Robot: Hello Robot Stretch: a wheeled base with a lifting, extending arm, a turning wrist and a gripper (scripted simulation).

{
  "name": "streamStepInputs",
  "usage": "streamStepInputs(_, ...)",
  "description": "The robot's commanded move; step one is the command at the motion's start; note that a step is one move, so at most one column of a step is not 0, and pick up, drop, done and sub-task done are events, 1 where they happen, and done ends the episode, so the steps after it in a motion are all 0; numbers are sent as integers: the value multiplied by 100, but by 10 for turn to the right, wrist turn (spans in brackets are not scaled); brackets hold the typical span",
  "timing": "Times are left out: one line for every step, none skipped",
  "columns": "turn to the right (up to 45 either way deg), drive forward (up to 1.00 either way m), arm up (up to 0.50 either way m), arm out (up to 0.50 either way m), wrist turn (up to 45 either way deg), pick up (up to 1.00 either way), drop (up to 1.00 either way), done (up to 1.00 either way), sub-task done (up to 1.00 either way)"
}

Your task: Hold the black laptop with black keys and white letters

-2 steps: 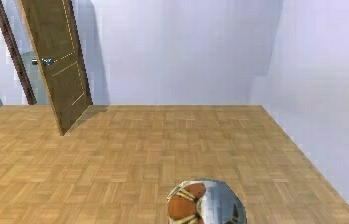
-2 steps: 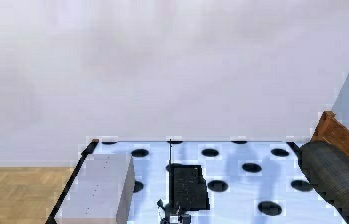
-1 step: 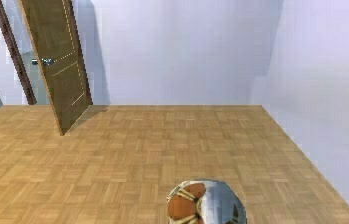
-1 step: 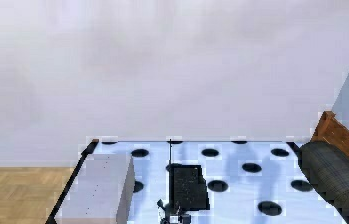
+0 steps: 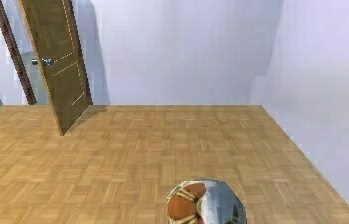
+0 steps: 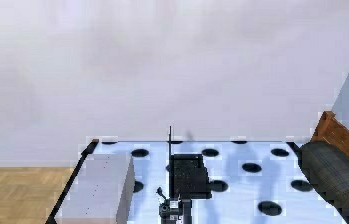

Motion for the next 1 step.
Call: streamStepInputs(0,0,0,0,0,0,0,100,0)
